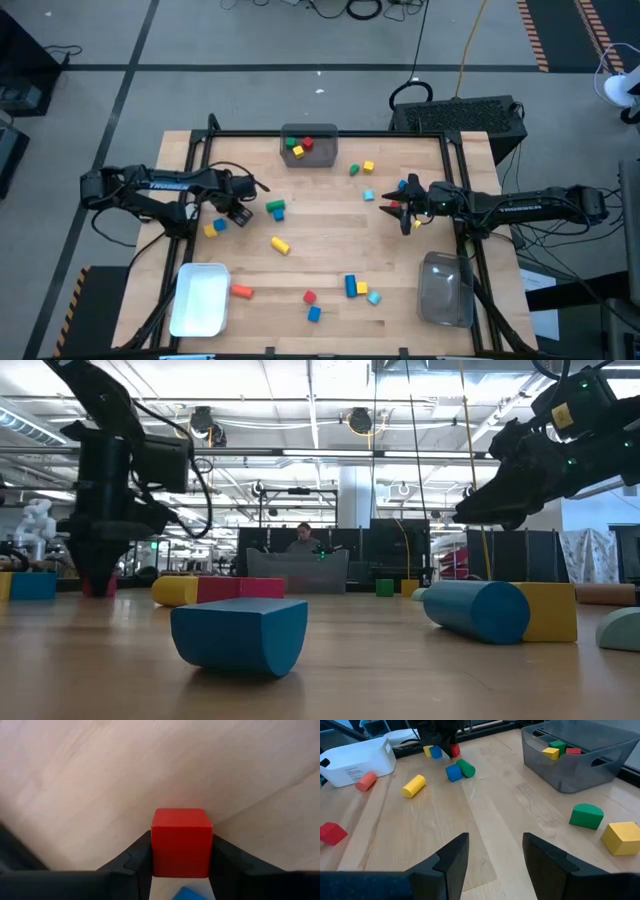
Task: Sort blocks by size
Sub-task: Put the red square block into the top black bin
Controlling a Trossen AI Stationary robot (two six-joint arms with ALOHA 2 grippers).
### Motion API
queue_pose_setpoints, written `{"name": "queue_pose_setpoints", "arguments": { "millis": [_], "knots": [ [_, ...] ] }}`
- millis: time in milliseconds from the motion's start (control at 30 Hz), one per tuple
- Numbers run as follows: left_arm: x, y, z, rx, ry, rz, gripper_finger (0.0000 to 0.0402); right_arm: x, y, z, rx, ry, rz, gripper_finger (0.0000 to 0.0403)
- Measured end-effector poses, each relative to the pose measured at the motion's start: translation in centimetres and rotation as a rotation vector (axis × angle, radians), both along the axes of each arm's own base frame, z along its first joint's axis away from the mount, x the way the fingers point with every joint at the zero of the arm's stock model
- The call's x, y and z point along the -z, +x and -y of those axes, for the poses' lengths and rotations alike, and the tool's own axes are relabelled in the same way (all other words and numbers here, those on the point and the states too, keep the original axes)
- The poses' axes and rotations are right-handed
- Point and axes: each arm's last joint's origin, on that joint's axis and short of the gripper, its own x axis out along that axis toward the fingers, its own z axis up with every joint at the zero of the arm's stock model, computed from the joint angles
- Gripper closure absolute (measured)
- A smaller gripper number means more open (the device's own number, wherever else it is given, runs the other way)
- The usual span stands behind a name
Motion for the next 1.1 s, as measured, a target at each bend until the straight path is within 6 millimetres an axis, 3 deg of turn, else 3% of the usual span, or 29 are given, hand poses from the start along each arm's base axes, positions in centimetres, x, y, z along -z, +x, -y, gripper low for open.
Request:
{"name": "queue_pose_setpoints", "arguments": {
  "millis": [467,733,1100],
  "knots": [
    [-5.7,4.2,-1.7,0.011,0.114,0.235,0.0253,0.0,0.0,0.0,0.001,0.003,0.001,0.0227],
    [-8.2,6.6,-4.0,-0.031,0.211,0.436,0.0253,0.0,0.0,0.0,0.001,0.003,0.002,0.0227],
    [-7.5,11.1,-7.8,-0.038,0.226,0.399,0.0253,0.0,0.0,0.0,0.002,0.006,0.0,0.0227]
  ]
}}
